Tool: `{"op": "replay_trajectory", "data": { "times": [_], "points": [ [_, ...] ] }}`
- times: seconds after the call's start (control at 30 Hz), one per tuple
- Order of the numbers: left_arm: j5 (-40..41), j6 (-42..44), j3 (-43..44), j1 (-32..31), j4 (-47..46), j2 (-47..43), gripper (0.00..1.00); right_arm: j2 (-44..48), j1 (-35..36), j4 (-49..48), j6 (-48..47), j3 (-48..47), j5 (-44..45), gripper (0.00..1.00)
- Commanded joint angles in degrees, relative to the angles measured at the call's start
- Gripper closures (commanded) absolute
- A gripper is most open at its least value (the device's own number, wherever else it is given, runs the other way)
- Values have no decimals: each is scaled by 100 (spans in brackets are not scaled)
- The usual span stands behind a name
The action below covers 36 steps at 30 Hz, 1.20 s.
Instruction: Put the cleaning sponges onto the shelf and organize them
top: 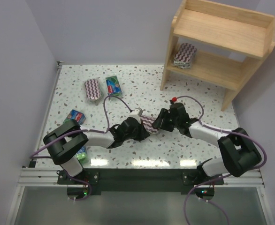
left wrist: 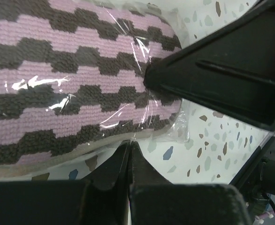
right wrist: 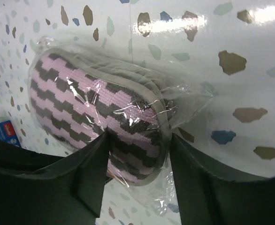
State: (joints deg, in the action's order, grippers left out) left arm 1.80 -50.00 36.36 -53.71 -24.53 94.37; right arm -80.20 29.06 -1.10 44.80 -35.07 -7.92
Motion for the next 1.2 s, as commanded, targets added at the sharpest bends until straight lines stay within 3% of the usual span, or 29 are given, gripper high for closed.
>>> {"op": "replay_trajectory", "data": {
  "times": [0.0,0.03,0.13,0.17,0.33,0.5,0.63,0.73,0.87,1.17],
  "points": [
    [57,-10,-68,10,-60,-191,100,-433,-198,-697,55,175,-411,54],
    [57,7,-76,10,-17,-225,100,-487,-242,-777,125,219,-507,69],
    [145,34,-146,10,115,-357,100,-444,-366,-944,240,404,-833,98],
    [188,34,-173,10,220,-497,100,-348,-375,-901,249,448,-868,100],
    [417,43,-323,72,659,-1165,100,583,-524,-383,371,571,-1027,100],
    [925,87,-279,72,1617,-2526,100,2138,-1164,321,846,650,-1124,100],
    [1471,166,-235,115,2416,-3537,100,3421,-1569,953,1232,318,-677,100],
    [1840,218,-226,142,2978,-4231,100,4047,-1772,1865,1487,-297,191,100],
    [2017,183,-252,177,3332,-4610,100,4329,-1807,3043,1690,-1192,2122,100],
    [1868,122,-252,177,3570,-4796,100,4259,-1816,3143,2674,-1793,5035,100]
  ]
}}
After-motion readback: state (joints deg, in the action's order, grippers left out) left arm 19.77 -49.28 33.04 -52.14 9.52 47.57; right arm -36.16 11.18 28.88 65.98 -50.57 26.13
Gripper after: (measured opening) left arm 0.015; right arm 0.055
